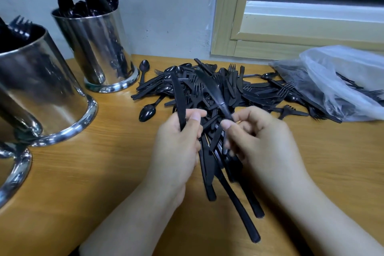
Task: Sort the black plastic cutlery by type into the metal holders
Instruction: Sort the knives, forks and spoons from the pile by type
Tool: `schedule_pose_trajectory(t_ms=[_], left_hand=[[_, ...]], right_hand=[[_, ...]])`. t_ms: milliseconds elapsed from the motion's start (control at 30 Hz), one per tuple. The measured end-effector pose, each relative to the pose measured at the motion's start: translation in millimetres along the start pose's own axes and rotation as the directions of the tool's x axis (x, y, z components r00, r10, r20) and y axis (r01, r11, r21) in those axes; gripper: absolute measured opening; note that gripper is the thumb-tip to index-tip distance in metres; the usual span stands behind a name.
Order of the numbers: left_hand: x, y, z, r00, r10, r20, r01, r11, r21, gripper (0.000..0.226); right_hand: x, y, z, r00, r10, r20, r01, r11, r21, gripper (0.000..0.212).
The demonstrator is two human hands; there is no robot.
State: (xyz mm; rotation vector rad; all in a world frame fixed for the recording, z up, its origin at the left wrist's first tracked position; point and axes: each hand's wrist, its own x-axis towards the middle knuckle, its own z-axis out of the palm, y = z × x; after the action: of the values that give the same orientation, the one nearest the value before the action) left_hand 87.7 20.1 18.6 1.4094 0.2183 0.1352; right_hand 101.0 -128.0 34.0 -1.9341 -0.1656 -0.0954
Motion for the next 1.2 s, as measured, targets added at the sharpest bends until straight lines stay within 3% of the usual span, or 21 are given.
schedule_pose_trajectory(t_ms=[167,300,400,533,700,1067,1200], left_hand=[[-6.6,3.3,7.9,0.998,-0.027,0.048,0.029,0.999,-0.042,0.029],[-5.5,2.4,6.6,0.998,-0.033,0.049,0.034,0.999,-0.024,0.037],[-2.9,2.3,5.1,0.999,-0.036,0.036,0.038,0.998,-0.053,0.04],[0.5,0.2,6.1,0.997,-0.049,0.054,0.056,0.987,-0.152,0.038],[-5.7,5.1,5.0,0.993,-0.05,0.103,0.061,0.992,-0.114,0.037],[0.2,0.2,3.8,0.975,-0.099,0.198,0.126,0.984,-0.125,0.039],[4.2,-0.5,5.3,0.982,-0.069,0.174,0.093,0.987,-0.128,0.038]], right_hand=[[-11.0,-3.9,17.6,0.983,-0.034,0.182,0.056,0.991,-0.12,0.024],[-8.7,-3.6,7.0,0.973,-0.088,0.215,0.137,0.965,-0.225,0.032],[5.0,9.0,-17.7,0.994,-0.074,0.078,0.095,0.945,-0.313,0.044],[37.2,44.3,-64.0,0.983,-0.05,-0.175,-0.047,0.859,-0.51,0.015],[54.4,72.1,-89.6,0.969,0.125,-0.213,-0.237,0.714,-0.659,0.034],[56.1,71.3,-78.7,0.947,0.088,-0.31,-0.244,0.823,-0.513,0.007],[55.4,68.1,-76.2,0.936,0.097,-0.34,-0.255,0.85,-0.461,0.007]])
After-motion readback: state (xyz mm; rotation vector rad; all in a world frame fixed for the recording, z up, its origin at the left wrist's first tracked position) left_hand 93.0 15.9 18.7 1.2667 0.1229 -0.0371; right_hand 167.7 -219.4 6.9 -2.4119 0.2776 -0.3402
